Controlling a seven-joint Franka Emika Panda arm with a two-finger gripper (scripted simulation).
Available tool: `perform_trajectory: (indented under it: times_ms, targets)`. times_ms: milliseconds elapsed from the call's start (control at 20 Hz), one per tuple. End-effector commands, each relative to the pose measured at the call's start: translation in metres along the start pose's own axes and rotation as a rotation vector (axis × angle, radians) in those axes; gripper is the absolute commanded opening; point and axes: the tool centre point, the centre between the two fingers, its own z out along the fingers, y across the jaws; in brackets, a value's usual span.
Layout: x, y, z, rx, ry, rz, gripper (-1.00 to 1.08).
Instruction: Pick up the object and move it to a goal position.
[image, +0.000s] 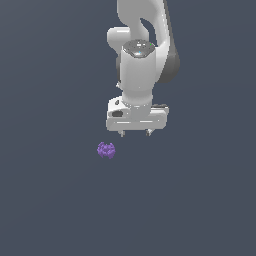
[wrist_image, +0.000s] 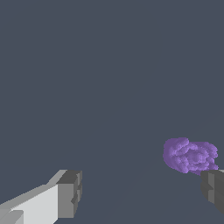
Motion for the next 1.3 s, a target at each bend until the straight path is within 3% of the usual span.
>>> perform_trajectory:
  times_ms: [0, 500, 1250]
  targets:
    - [0.0, 0.0, 0.0, 0.0, 0.0, 0.0, 1.0]
    - [-0.001, -0.014, -0.01, -0.003, 0.005, -0.015, 1.0]
    - [-0.002, -0.001, 0.0, -0.008, -0.004, -0.124, 1.0]
